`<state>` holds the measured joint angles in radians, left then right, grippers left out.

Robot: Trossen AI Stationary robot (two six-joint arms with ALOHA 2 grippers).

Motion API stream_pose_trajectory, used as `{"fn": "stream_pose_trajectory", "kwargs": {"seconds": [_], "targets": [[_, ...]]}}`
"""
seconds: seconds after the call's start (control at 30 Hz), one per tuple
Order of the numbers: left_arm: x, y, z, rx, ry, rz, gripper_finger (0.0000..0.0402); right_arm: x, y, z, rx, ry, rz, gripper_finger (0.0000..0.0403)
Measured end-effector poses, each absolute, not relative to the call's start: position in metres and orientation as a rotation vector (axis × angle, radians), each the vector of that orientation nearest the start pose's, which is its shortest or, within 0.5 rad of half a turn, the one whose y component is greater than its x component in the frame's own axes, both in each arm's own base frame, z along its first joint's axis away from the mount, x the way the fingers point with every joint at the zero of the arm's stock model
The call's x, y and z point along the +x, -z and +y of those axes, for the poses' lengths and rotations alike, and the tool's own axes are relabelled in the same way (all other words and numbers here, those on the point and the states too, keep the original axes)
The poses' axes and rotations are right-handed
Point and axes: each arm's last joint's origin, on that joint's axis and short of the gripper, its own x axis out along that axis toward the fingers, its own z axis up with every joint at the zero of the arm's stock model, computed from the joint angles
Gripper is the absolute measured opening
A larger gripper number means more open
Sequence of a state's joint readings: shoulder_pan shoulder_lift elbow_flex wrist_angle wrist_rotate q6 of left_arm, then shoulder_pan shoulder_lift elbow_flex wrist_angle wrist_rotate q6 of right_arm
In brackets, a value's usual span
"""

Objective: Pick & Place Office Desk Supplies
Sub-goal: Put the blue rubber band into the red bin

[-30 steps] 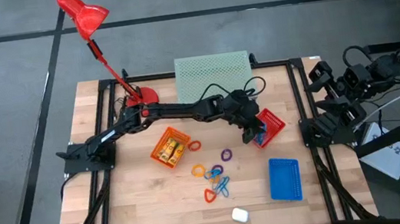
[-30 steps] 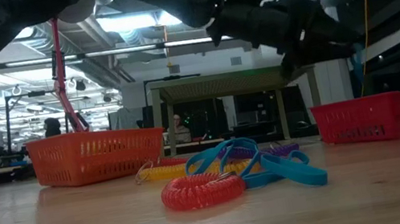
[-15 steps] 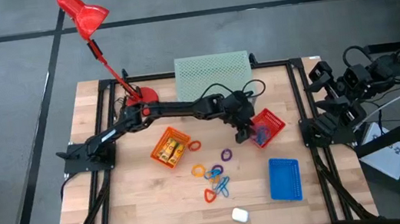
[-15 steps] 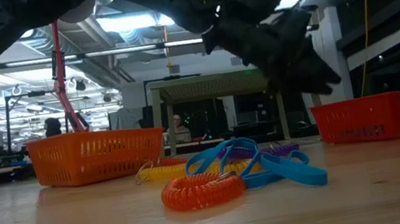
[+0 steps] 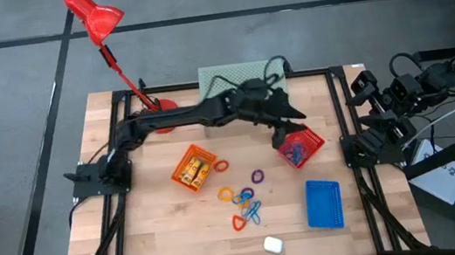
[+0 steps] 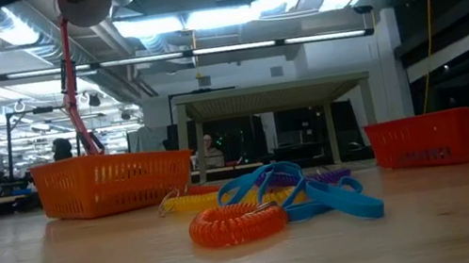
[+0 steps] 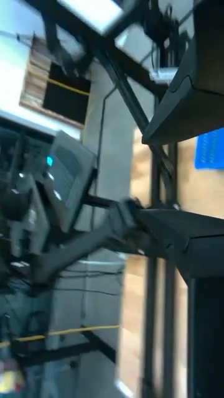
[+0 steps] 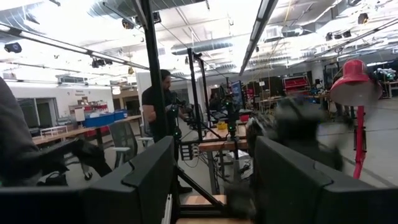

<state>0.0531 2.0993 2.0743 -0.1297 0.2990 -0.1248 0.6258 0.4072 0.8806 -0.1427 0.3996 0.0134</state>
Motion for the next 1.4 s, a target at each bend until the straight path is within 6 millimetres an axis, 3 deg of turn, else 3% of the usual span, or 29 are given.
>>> {"fn": "stream_pose_trajectory", "kwargs": {"seconds": [0.2,0.33,0.5,0.77,1.0,1.17,1.3,1.4], "targets": [[0.476,-0.4,0.007,-0.154,0.282,0.107,0.0174,0.053,-0.404,0.025,0.155,-0.223,-0.29,0.0229],[0.461,-0.43,-0.009,-0.135,0.334,-0.023,0.0165,0.055,-0.404,0.026,0.153,-0.225,-0.286,0.0229],[0.44,-0.455,-0.025,-0.103,0.364,-0.074,0.0154,0.067,-0.408,0.038,0.118,-0.326,-0.316,0.0229],[0.378,-0.494,-0.041,0.003,0.251,0.012,0.0153,0.107,-0.426,0.069,-0.003,-0.33,-0.532,0.0229],[0.314,-0.539,-0.062,0.014,0.237,-0.091,0.0153,0.163,-0.412,0.096,0.056,-0.148,-0.486,0.0229],[0.282,-0.543,-0.08,0.064,0.16,-0.052,0.0153,0.19,-0.402,0.104,0.193,-0.129,-0.497,0.0229],[0.259,-0.547,-0.098,0.031,0.189,-0.128,0.0153,0.203,-0.4,0.107,0.378,-0.175,-0.567,0.0229],[0.24,-0.544,-0.11,0.012,0.172,-0.147,0.0153,0.211,-0.394,0.109,0.411,-0.151,-0.55,0.0229]]}}
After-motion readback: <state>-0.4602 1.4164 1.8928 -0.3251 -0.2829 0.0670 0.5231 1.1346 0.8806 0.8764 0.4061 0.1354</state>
